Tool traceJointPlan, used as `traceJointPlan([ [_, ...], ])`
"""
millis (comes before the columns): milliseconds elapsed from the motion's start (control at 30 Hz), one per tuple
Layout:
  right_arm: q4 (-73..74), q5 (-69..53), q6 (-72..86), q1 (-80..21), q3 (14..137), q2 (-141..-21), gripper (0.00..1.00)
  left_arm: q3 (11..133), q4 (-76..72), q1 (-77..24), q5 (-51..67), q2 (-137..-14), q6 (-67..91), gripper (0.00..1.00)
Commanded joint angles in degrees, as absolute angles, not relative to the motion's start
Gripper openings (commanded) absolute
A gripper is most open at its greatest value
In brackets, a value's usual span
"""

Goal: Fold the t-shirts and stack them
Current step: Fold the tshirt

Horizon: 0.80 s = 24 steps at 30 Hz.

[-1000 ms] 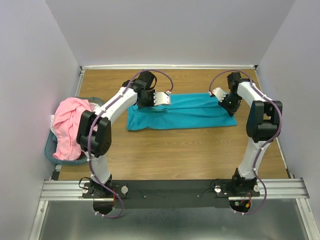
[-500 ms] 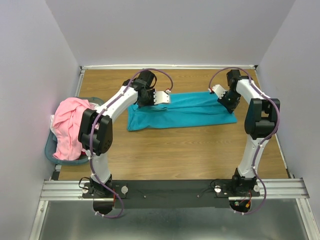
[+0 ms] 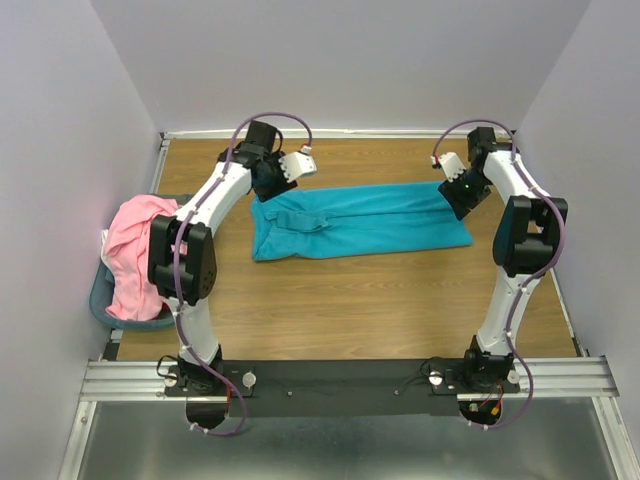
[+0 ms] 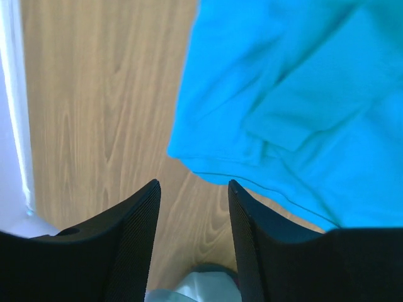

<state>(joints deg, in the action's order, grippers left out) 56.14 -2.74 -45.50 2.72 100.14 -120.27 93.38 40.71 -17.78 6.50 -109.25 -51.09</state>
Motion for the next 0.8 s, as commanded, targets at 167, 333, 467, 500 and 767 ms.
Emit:
traceJointPlan([
  [167, 61.8, -15.9, -35.2, 7.4, 96.5, -118.7, 0.59, 86.0, 41.1, -12.7, 21.3, -101.5, -36.4, 0.56],
  [333, 61.4, -19.4, -33.7, 7.7, 94.7, -119.3, 0.45, 79.7, 37.9, -12.8, 25.7, -100.2, -31.1, 0.51],
  [467, 61.3, -21.7, -32.2, 7.7, 95.4, -119.7, 0.33, 77.8, 36.1, -14.1, 29.6, -100.9, -27.7, 0.48],
  [500, 61.3, -21.8, -31.7, 7.7, 95.5, -119.9, 0.31, 77.3, 35.0, -15.4, 29.3, -101.3, -26.9, 0.48],
  [767, 58.8, -19.2, -30.7, 7.7, 92.9, -121.6, 0.29, 79.6, 32.7, -21.2, 29.5, -106.8, -23.1, 0.48],
])
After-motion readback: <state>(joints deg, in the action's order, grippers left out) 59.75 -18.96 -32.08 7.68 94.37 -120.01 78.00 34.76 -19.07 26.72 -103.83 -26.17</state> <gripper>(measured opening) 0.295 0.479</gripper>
